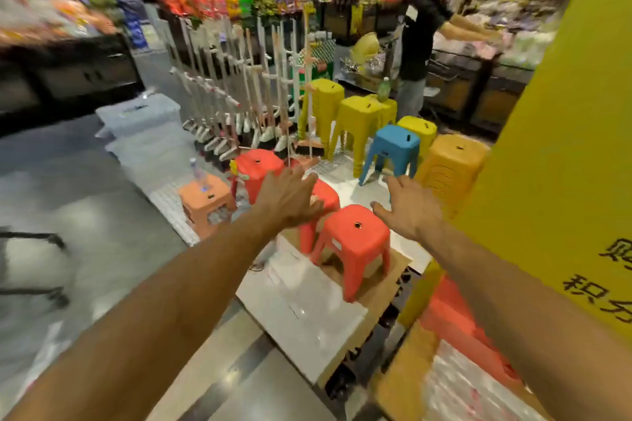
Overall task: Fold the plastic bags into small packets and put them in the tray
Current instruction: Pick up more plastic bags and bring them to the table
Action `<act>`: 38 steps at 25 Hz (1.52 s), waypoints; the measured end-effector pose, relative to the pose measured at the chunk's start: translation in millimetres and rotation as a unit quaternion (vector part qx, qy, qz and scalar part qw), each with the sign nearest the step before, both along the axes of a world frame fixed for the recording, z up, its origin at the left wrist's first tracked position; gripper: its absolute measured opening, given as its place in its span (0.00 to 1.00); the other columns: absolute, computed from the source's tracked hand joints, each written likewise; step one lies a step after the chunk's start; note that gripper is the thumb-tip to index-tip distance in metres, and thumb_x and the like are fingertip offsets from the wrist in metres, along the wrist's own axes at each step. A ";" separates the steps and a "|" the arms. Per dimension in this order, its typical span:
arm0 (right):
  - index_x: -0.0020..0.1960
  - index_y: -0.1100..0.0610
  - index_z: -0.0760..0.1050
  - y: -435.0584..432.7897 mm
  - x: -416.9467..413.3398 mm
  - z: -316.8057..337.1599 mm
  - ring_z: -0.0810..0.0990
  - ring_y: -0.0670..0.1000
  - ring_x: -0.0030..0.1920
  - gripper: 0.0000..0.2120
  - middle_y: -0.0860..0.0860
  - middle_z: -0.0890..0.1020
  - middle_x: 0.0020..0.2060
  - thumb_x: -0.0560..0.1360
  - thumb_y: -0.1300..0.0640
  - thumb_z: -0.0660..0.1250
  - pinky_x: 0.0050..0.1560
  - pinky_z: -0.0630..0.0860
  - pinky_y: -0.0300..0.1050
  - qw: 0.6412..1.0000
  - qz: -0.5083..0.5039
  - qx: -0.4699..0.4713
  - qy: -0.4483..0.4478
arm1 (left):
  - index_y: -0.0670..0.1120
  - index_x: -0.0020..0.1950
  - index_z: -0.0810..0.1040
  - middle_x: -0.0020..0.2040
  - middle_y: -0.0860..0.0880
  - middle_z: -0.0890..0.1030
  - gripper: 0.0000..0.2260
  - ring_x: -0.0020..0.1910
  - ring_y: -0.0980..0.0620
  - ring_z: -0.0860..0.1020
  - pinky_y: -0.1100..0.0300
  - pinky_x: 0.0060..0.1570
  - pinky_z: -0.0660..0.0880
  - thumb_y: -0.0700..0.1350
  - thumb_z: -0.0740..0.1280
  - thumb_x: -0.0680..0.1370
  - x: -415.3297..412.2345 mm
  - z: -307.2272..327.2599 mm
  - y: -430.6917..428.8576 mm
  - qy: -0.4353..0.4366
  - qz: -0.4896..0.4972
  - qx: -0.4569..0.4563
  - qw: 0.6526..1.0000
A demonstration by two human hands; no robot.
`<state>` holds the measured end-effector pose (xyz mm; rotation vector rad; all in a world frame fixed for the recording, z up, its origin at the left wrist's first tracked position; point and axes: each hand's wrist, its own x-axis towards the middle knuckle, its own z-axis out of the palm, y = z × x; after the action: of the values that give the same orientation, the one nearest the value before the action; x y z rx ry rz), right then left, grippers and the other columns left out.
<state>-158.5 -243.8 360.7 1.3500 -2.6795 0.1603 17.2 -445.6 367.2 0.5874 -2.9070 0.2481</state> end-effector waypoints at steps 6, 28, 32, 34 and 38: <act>0.71 0.57 0.68 -247.7 145.0 59.1 0.77 0.65 0.63 0.32 0.62 0.78 0.63 0.79 0.34 0.58 0.60 0.76 0.61 0.990 0.137 -0.028 0.014 | 0.52 0.68 0.73 0.64 0.44 0.79 0.25 0.64 0.40 0.77 0.45 0.58 0.72 0.66 0.57 0.79 207.3 64.0 -186.1 -0.009 0.171 -0.020 0.985; 0.69 0.53 0.67 -859.9 472.3 -179.7 0.78 0.59 0.60 0.28 0.57 0.77 0.62 0.78 0.38 0.66 0.57 0.76 0.55 0.887 0.414 0.204 -0.027 | 0.49 0.73 0.66 0.66 0.44 0.77 0.20 0.62 0.40 0.79 0.49 0.52 0.76 0.56 0.61 0.84 690.4 -166.6 -604.6 -0.150 0.546 0.172 0.806; 0.73 0.53 0.65 -936.7 489.5 -292.5 0.79 0.59 0.62 0.32 0.56 0.78 0.65 0.78 0.36 0.68 0.57 0.77 0.57 0.891 0.374 0.256 -0.027 | 0.49 0.73 0.66 0.67 0.45 0.77 0.20 0.63 0.40 0.79 0.50 0.50 0.75 0.56 0.62 0.84 755.5 -296.2 -692.0 -0.171 0.554 0.230 0.782; 0.73 0.54 0.65 -963.5 489.3 -351.5 0.79 0.60 0.61 0.32 0.57 0.77 0.65 0.77 0.37 0.68 0.56 0.77 0.57 0.895 0.351 0.272 -0.027 | 0.50 0.71 0.68 0.66 0.45 0.78 0.19 0.62 0.40 0.80 0.49 0.53 0.76 0.56 0.63 0.83 782.0 -370.6 -724.9 -0.171 0.555 0.253 0.774; 0.72 0.54 0.66 -1018.9 491.2 -522.0 0.78 0.60 0.62 0.32 0.56 0.76 0.65 0.77 0.37 0.69 0.57 0.77 0.55 0.883 0.336 0.324 -0.039 | 0.51 0.74 0.67 0.68 0.46 0.78 0.22 0.63 0.41 0.79 0.48 0.59 0.77 0.58 0.63 0.83 812.7 -560.7 -785.5 -0.195 0.550 0.276 0.764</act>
<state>332.7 -1262.7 -161.2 2.4681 -2.2602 -0.6940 829.9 -1231.1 -193.5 2.5573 -2.4920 -0.4504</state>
